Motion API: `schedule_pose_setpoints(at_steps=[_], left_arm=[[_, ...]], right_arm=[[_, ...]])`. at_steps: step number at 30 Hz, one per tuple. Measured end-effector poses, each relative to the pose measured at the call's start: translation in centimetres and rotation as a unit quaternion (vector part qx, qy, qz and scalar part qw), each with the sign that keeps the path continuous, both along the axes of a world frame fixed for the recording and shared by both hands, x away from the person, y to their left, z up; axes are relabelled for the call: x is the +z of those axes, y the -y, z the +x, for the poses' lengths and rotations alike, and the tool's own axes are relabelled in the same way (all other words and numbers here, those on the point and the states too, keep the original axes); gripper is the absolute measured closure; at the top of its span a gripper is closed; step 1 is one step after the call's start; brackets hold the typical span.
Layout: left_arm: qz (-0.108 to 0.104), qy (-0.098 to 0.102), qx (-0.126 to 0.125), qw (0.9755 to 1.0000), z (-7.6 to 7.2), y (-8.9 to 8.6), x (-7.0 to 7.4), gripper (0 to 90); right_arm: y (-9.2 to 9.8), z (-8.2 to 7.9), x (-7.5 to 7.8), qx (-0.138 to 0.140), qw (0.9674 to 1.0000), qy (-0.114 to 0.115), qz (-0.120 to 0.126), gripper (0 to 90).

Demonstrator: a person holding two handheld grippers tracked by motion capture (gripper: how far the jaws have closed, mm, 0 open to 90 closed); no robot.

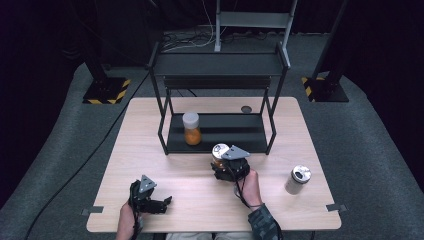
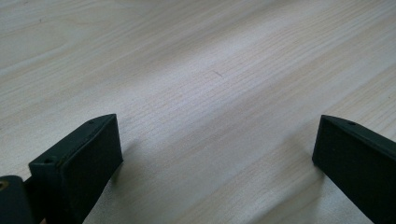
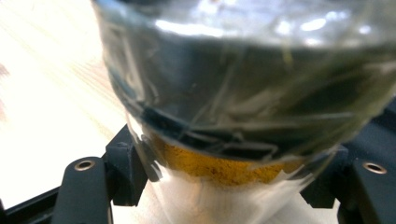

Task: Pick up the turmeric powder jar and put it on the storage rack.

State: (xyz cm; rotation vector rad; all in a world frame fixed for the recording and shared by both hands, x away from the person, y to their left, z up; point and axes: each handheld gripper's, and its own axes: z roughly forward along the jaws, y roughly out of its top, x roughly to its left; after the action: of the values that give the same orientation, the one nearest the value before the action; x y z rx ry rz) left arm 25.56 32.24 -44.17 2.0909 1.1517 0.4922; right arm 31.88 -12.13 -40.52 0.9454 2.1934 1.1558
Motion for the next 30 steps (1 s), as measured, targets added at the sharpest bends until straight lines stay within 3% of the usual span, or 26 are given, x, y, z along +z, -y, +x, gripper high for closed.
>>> schedule_pose_setpoints(at_steps=[30], left_arm=[[0.000, 0.000, 0.000, 1.0000, 0.0, 0.0, 0.0, 0.9]], right_arm=[[-1.3, 2.9, 0.5, 0.000, 1.0000, -0.005, -0.003, 30.4]])
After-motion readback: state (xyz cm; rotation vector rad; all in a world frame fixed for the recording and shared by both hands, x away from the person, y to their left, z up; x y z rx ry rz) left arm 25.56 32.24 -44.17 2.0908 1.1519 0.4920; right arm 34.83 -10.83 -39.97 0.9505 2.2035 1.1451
